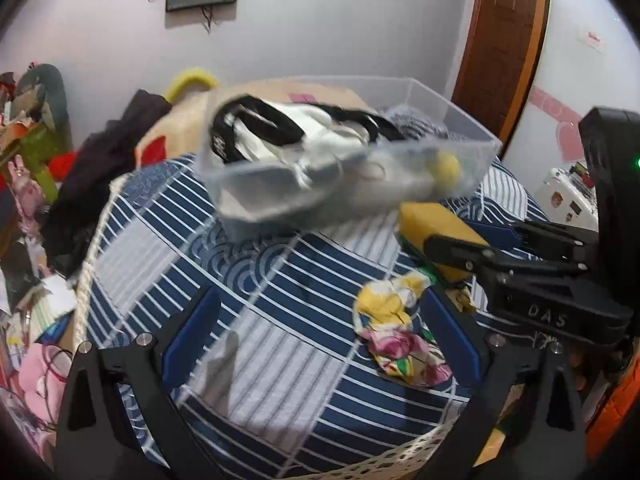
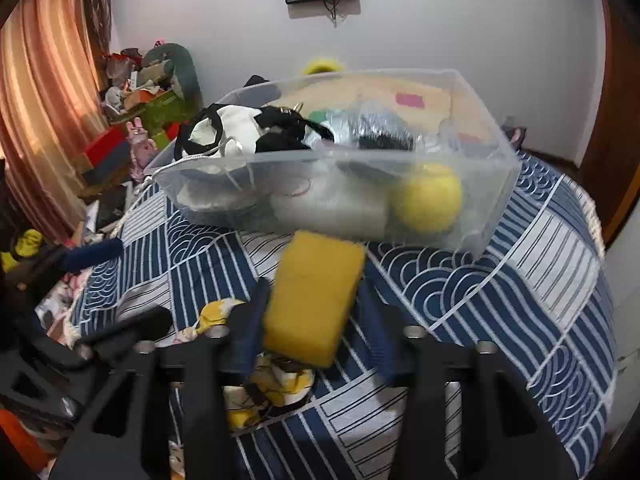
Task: Organize soft objects
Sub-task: 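Grasp the yellow sponge with the right tool while the left grasps the floral cloth, then drop the yellow sponge in the box with right tool while left drops the floral cloth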
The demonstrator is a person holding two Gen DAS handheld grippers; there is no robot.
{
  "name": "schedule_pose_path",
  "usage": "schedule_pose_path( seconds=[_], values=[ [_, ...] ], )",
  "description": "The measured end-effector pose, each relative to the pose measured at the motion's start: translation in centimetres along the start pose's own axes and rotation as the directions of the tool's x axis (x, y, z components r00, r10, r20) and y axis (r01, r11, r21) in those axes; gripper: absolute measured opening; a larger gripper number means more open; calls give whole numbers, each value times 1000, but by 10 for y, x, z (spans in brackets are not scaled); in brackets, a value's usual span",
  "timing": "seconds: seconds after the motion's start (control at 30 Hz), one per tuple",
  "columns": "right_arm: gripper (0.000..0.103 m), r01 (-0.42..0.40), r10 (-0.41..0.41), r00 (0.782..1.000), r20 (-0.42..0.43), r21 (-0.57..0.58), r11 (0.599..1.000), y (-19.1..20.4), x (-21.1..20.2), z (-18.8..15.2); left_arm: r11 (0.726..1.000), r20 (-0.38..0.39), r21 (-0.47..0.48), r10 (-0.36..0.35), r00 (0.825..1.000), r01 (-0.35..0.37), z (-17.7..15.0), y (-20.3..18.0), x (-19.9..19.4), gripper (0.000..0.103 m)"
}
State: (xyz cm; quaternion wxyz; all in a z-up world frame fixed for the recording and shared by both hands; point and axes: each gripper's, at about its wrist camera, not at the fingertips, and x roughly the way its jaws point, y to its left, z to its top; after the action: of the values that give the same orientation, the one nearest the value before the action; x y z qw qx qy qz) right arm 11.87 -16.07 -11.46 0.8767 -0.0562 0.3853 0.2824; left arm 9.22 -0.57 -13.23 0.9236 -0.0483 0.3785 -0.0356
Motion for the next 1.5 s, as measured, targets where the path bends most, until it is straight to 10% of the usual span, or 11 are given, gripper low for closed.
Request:
schedule_pose_path(
  seconds=[0.3,0.47,0.83,1.5],
  values=[
    [34,58,-59,997,55,16,998,-13,-27,-18,996,-95,8,-84,992,85,-13,-16,27,58],
    [35,55,-58,996,66,42,998,-20,-34,-22,989,-84,-4,-150,985,150,-12,-16,19,12],
    [35,26,-24,991,133,-12,1000,3,-51,-14,994,56,3,-108,993,107,3,-13,-27,9],
    [35,146,-110,940,323,-90,985,12,-79,41,1000,330,-13,-7,944,12,89,8,-79,10]
  ],
)
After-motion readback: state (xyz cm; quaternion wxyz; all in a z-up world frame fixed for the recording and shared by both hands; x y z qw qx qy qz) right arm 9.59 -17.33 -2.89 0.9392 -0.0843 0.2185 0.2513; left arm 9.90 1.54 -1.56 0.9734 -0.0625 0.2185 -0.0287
